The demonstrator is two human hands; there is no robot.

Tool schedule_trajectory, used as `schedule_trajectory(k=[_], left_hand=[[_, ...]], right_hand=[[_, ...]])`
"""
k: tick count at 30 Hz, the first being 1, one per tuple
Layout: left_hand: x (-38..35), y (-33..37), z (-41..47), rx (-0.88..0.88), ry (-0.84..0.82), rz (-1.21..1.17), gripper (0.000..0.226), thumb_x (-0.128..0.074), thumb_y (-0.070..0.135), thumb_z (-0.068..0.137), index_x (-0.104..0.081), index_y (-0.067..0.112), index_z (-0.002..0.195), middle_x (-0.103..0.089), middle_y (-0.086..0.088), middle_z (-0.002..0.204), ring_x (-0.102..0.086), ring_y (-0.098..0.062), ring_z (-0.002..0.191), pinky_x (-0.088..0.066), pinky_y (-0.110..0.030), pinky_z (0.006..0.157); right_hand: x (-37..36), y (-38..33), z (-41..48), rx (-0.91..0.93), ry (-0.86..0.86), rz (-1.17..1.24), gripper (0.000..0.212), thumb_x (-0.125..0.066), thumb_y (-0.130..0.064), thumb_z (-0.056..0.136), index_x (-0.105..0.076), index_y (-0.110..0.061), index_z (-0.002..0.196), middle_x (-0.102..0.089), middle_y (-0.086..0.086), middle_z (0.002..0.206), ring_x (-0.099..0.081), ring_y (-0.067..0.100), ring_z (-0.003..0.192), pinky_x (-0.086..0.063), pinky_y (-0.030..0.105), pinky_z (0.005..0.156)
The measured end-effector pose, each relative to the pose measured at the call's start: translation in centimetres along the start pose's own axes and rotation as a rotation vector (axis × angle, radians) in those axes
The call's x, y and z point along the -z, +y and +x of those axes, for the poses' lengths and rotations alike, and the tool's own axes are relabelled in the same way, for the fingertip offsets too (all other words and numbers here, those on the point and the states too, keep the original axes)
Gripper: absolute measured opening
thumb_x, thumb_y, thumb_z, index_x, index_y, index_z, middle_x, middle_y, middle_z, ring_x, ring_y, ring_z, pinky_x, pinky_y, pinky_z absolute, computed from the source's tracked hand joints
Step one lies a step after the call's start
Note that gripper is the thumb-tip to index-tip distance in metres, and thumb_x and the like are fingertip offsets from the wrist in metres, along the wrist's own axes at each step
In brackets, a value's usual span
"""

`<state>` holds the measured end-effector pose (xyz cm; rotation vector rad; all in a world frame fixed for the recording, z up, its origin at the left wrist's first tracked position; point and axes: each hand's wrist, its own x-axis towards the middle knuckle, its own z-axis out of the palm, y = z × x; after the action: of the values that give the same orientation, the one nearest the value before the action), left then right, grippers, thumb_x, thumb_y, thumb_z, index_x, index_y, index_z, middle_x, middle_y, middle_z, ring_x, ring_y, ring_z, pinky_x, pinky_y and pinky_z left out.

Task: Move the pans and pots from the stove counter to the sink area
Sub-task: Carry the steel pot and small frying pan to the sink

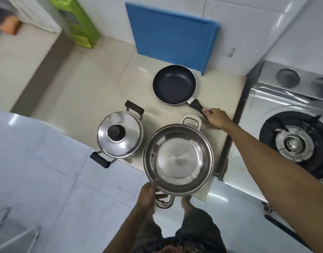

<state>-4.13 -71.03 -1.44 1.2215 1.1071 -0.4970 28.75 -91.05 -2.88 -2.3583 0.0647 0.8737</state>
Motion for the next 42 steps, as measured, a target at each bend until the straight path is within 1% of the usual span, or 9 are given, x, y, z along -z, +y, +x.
schedule_trajectory(k=[3,7,11,13,19,28,31,35,42], left_hand=[[-0.4,0.3,-0.7,-0.009,0.008,-0.002,0.030,-0.059,0.027,0.101,-0.071,-0.001,0.106,-0.082,-0.012,0.089,-0.079,-0.032,0.082,-0.061,-0.027,0.059],[-0.8,0.8,-1.5,-0.070,0.008,0.079,0.027,-0.055,0.026,0.103,-0.072,0.005,0.107,-0.082,-0.008,0.093,-0.079,-0.029,0.078,-0.060,-0.024,0.060],[-1.0,1.1,-2.1,-0.126,0.092,0.237,0.031,-0.050,0.028,0.104,-0.071,0.007,0.100,-0.078,-0.006,0.084,-0.069,-0.018,0.053,-0.050,-0.024,0.049],[-0.9,1.3,-2.8,-0.147,0.088,0.240,0.031,-0.051,0.027,0.103,-0.071,0.006,0.096,-0.076,-0.003,0.069,-0.063,-0.014,0.048,-0.048,-0.024,0.047],[0.3,2.8,-5.4,-0.225,0.035,0.236,0.029,-0.055,0.030,0.099,-0.070,0.009,0.086,-0.069,0.004,0.053,-0.059,-0.016,0.044,-0.045,-0.024,0.046],[5.6,8.6,-9.0,-0.407,-0.154,0.047,0.026,-0.059,0.034,0.098,-0.073,0.018,0.083,-0.055,-0.003,0.055,-0.050,-0.015,0.047,-0.039,-0.024,0.048],[9.5,10.5,-9.9,-0.434,-0.120,-0.016,0.028,-0.057,0.030,0.100,-0.070,0.006,0.092,-0.056,-0.003,0.051,-0.051,-0.013,0.046,-0.040,-0.025,0.050],[16.9,11.7,-10.8,-0.482,-0.038,-0.128,0.029,-0.058,0.027,0.100,-0.065,0.006,0.082,-0.056,-0.005,0.049,-0.049,-0.013,0.044,-0.037,-0.029,0.052],[33.4,11.2,-10.8,-0.521,0.220,-0.310,0.030,-0.056,0.024,0.099,-0.067,0.003,0.080,-0.073,-0.004,0.059,-0.048,-0.010,0.039,-0.039,-0.021,0.043]], right_hand=[[0.5,-0.2,0.5,-0.024,-0.043,0.123,0.046,-0.047,-0.045,0.099,-0.068,-0.011,0.076,-0.067,0.006,0.060,-0.056,0.011,0.032,-0.042,0.015,0.035],[1.9,-1.0,0.9,-0.028,-0.041,0.167,0.044,-0.048,-0.047,0.089,-0.066,-0.012,0.069,-0.065,0.004,0.057,-0.051,0.013,0.034,-0.043,0.023,0.042],[3.5,-2.3,0.5,0.001,0.169,0.113,0.050,-0.047,-0.053,0.077,-0.069,-0.013,0.059,-0.067,-0.003,0.050,-0.061,0.018,0.048,-0.049,0.029,0.058],[4.2,-2.7,-0.3,0.015,0.227,0.137,0.051,-0.046,-0.053,0.076,-0.069,-0.012,0.057,-0.068,-0.002,0.050,-0.064,0.021,0.052,-0.050,0.030,0.060],[8.3,-5.4,-3.9,0.072,0.355,0.234,0.052,-0.046,-0.055,0.073,-0.069,-0.009,0.062,-0.060,-0.007,0.040,-0.046,0.007,0.027,-0.036,0.018,0.036],[11.1,-14.2,-12.1,0.210,0.538,0.124,0.049,-0.049,-0.051,0.078,-0.073,-0.011,0.065,-0.065,-0.003,0.046,-0.053,0.008,0.034,-0.043,0.026,0.048],[9.8,-18.2,-14.9,0.258,0.596,0.124,0.049,-0.048,-0.051,0.079,-0.072,-0.010,0.065,-0.068,0.000,0.053,-0.058,0.018,0.045,-0.048,0.030,0.054],[5.1,-24.5,-17.3,0.319,0.643,0.112,0.049,-0.045,-0.048,0.081,-0.065,-0.010,0.057,-0.066,0.001,0.053,-0.058,0.021,0.051,-0.045,0.031,0.055],[-10.2,-35.5,-19.3,0.402,0.530,0.164,0.050,-0.046,-0.047,0.082,-0.067,-0.008,0.059,-0.066,0.003,0.054,-0.058,0.023,0.051,-0.044,0.032,0.054]])
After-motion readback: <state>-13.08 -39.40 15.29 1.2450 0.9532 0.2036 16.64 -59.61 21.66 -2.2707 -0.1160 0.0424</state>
